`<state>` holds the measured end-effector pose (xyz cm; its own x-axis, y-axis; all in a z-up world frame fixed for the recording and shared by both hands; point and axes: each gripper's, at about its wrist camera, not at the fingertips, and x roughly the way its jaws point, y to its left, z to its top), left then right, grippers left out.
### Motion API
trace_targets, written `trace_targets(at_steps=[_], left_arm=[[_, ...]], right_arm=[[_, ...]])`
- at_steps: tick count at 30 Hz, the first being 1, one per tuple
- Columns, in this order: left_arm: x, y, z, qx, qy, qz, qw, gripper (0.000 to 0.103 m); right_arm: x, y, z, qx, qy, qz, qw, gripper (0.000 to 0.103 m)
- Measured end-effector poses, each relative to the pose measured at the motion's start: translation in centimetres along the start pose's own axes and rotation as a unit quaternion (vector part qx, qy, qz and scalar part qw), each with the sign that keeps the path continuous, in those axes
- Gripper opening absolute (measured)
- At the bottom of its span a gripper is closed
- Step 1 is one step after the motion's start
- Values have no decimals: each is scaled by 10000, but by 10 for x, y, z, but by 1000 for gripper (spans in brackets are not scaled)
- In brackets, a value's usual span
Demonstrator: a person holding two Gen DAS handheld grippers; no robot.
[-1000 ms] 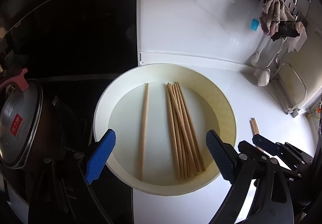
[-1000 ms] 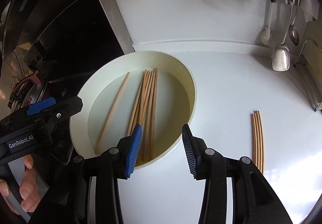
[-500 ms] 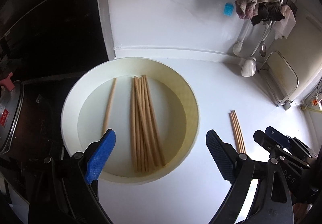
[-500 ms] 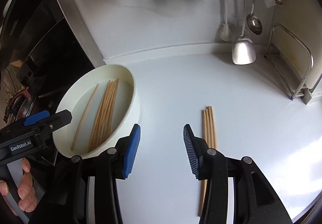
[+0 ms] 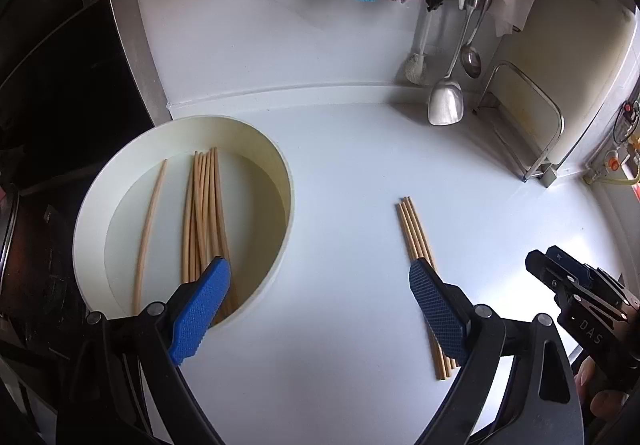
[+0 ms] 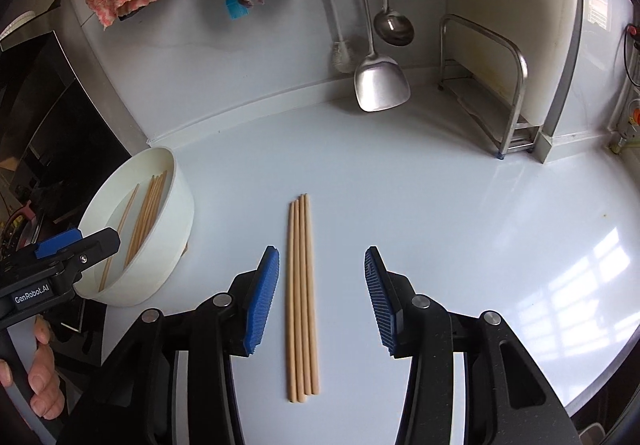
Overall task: Organize utensils
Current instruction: 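Lift both open tools away from the basin toward the pile, then push the remaining chopsticks apart on the counter with both tools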
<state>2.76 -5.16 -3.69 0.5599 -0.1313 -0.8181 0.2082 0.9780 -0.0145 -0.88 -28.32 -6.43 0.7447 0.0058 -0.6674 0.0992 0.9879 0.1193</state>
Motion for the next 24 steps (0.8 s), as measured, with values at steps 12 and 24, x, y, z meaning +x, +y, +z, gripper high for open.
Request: trace_targets(at_steps=[12, 24], left_arm=[[32, -32, -26, -145, 19, 101, 9998, 90], [63, -32, -32, -281, -246, 232, 9990, 90]], right_arm=[[26, -37, -31, -295, 85, -54, 9995, 45], [81, -16, -43, -620, 167, 305, 9975, 48]])
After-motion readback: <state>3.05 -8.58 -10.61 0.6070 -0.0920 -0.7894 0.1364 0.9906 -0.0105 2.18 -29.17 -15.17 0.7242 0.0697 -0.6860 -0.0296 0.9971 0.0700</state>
